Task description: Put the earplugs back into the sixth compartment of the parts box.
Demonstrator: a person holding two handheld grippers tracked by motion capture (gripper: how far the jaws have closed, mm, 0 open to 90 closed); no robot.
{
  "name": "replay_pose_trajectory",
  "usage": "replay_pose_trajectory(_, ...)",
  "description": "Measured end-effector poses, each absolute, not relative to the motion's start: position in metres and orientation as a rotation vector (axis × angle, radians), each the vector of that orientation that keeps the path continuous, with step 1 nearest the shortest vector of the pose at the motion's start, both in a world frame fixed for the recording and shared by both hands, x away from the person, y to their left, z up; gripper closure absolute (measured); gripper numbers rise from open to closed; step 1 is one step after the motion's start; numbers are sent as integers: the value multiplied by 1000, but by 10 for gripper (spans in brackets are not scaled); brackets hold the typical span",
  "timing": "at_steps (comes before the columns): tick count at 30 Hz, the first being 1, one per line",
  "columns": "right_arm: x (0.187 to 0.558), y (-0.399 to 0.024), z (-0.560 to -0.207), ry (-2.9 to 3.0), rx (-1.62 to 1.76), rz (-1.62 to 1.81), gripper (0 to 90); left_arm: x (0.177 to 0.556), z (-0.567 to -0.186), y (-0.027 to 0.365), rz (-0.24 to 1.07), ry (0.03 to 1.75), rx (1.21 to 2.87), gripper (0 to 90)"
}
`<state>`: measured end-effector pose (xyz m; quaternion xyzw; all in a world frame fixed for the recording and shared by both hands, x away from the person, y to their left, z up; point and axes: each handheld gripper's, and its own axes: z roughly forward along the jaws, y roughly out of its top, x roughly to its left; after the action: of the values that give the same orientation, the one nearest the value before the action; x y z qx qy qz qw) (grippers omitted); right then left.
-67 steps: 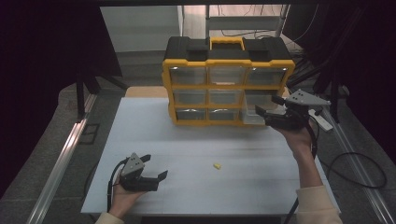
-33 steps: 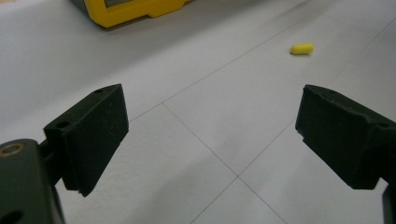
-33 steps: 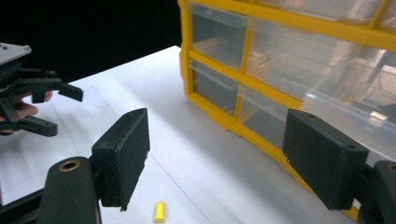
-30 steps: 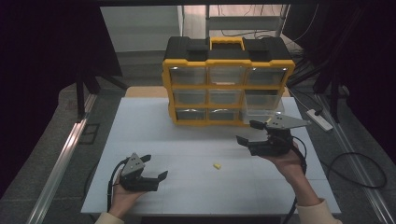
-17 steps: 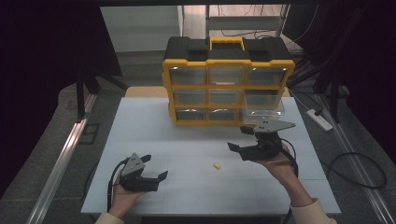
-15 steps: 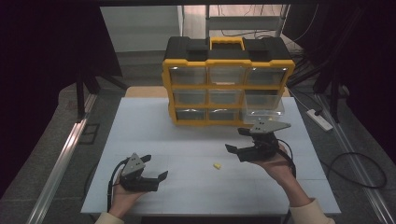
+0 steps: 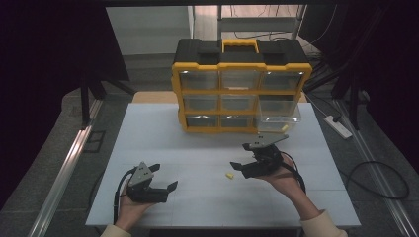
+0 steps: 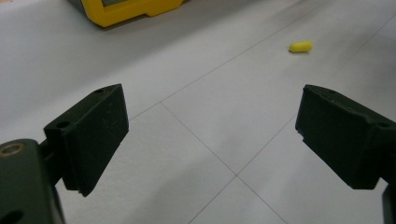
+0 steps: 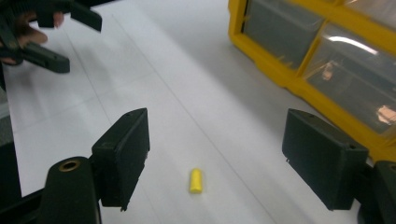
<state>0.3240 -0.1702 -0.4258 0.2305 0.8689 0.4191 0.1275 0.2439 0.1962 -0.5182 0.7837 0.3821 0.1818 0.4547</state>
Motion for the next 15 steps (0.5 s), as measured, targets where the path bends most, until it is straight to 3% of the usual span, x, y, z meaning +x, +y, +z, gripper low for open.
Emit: replay_pose_trajectory(15,334,-150,-470,2686,709,974,227,244,-518,196,445,942,1937,94)
